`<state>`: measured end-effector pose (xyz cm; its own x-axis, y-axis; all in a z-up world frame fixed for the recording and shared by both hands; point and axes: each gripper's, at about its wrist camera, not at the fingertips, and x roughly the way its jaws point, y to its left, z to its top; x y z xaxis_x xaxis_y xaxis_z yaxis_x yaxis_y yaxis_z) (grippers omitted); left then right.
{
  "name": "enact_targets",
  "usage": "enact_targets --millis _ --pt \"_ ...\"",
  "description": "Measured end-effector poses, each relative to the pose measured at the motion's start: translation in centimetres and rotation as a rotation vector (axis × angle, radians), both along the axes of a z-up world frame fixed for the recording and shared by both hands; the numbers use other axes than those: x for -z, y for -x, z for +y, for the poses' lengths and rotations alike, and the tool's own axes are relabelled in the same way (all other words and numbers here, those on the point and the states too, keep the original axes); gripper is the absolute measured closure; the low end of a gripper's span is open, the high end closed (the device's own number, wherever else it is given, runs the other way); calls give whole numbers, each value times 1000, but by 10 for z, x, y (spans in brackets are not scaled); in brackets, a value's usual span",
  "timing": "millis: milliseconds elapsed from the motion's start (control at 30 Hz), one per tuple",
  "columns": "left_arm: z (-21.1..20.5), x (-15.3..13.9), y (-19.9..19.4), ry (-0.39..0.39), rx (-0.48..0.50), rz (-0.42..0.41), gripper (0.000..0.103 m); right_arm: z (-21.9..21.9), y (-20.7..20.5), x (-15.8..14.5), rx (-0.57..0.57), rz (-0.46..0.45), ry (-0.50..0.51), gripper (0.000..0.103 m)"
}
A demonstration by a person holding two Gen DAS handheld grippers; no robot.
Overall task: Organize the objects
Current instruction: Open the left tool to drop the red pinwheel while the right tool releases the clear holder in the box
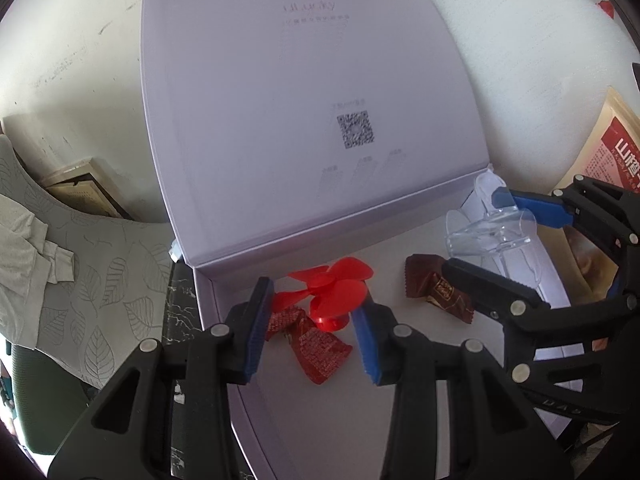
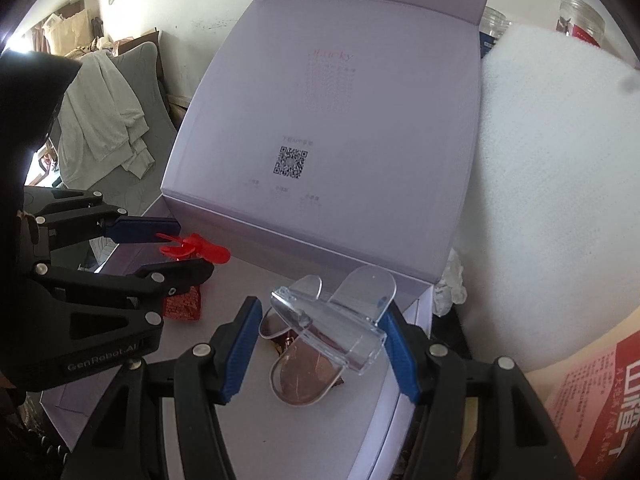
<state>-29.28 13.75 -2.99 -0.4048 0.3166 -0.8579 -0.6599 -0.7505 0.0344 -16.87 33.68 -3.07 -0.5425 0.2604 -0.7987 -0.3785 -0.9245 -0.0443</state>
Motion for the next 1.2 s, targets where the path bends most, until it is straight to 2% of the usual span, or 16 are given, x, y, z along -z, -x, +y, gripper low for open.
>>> enact_targets --millis 367,467,867,1200 --pt "6 23 9 35 -5 -61 65 3 2 17 -17 -51 17 42" --pt "7 26 9 62 -14 -43 65 4 3 21 -19 -70 23 42" --pt "10 26 8 75 -17 -40 65 8 0 31 -7 -154 28 42" --pt "0 15 -1 69 -46 -43 63 3 -20 20 8 -128 5 42"
